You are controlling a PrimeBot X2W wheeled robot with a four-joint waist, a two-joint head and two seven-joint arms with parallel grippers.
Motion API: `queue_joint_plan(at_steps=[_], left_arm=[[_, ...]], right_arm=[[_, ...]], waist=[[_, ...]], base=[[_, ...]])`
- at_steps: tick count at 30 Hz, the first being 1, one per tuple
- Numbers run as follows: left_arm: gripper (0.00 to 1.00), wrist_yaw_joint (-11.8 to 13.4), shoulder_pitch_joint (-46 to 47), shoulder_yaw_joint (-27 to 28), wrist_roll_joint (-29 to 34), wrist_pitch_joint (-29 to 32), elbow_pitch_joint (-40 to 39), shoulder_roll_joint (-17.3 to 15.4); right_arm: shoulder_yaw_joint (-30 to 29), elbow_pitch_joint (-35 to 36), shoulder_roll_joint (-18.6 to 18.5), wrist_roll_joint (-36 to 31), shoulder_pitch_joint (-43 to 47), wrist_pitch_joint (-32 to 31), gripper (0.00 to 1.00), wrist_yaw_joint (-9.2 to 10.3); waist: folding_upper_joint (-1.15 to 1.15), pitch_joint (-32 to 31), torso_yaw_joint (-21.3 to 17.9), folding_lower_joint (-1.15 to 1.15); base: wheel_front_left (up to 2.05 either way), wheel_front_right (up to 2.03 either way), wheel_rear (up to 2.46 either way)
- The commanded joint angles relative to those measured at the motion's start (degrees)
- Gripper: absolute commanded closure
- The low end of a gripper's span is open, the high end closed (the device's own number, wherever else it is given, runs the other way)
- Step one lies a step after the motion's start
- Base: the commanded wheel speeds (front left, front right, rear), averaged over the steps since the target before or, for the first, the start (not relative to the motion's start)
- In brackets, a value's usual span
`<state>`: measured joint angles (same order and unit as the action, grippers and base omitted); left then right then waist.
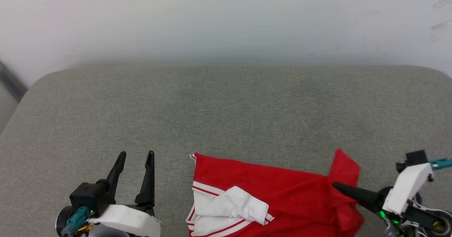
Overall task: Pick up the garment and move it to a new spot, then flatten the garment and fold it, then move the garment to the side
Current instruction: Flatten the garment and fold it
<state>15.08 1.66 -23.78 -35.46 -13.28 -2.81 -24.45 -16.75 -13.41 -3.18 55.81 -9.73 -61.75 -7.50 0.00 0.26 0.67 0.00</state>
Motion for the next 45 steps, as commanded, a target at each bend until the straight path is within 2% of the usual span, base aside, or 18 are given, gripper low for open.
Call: queue_joint_plan(at_steps=[1,6,12,17,21,22,23,24,28,34,39,41,45], left_arm=[[0.00,-0.2,0.9,-0.1,0.3,0.0,0.1,0.2],[0.00,-0.9,2.3,-0.8,0.4,0.1,0.5,0.7],[0.00,-1.6,4.4,-1.7,0.5,0.0,1.5,1.7],[0.00,-2.4,5.4,-2.4,0.7,-0.4,2.6,2.6],[0.00,-2.5,5.7,-2.4,0.7,-0.7,3.4,2.9],[0.00,-2.5,5.8,-2.4,0.8,-0.7,3.6,3.0],[0.00,-2.5,5.9,-2.4,0.8,-0.8,3.7,3.1],[0.00,-2.6,6.0,-2.4,0.8,-0.9,3.8,3.2],[0.00,-2.9,6.4,-2.2,0.8,-1.0,4.6,3.1],[0.00,-2.9,5.2,-1.9,0.5,-1.2,5.5,2.7],[0.00,-1.9,3.9,-1.7,0.5,-1.1,5.3,2.4],[0.00,-1.5,3.6,-1.6,0.7,-1.1,5.3,2.3],[0.00,-0.4,2.2,-1.2,0.5,-1.0,5.1,2.1]], right_arm=[[1.5,-0.2,0.4,1.9,-0.7,-0.2,1.00,0.03],[13.7,-2.8,0.4,10.6,-2.7,4.6,1.00,0.03],[29.5,-5.7,0.4,15.9,-6.4,12.6,1.00,0.03],[37.5,-9.6,0.3,16.0,-9.1,19.6,1.00,0.03],[41.8,-11.6,0.3,16.2,-11.3,24.8,0.89,0.02],[42.6,-12.2,0.3,16.0,-11.7,26.0,0.56,0.03],[43.5,-12.9,0.3,15.6,-12.2,26.9,0.18,0.02],[44.3,-13.6,0.3,15.2,-12.8,27.8,0.00,0.02],[46.8,-15.1,-0.1,14.6,-15.0,30.0,0.00,0.03],[52.1,-12.8,-4.1,9.8,-17.1,34.0,0.00,0.03],[54.7,-11.8,-11.0,-2.8,-17.5,43.9,0.00,0.03],[54.2,-12.0,-12.0,-5.3,-17.2,45.7,0.00,0.03],[48.8,-13.7,-15.6,-14.5,-14.4,51.7,0.00,0.03]], waist=[[0.00,0.2,0.4,0.00],[0.00,1.2,2.4,0.00],[0.00,2.8,5.3,0.00],[0.00,4.0,7.0,0.00],[0.00,4.8,7.3,0.00],[0.00,4.9,7.3,0.00],[0.00,5.0,7.3,0.00],[0.00,5.1,7.3,0.00],[0.00,4.9,7.1,0.00],[0.00,3.1,6.4,0.00],[0.00,1.3,5.3,0.00],[0.00,0.9,5.0,0.00],[0.00,-0.5,3.5,0.00]], base=[[0.00,0.00,0.00],[0.00,0.00,0.00],[0.00,0.00,0.00],[0.00,0.00,0.00],[0.00,0.00,0.00],[0.00,0.00,0.00],[0.00,0.00,0.00],[0.00,0.00,0.00],[0.00,0.00,0.00],[0.00,0.00,0.00],[0.00,0.00,0.00],[0.00,0.00,0.00],[0.00,0.00,0.00]])
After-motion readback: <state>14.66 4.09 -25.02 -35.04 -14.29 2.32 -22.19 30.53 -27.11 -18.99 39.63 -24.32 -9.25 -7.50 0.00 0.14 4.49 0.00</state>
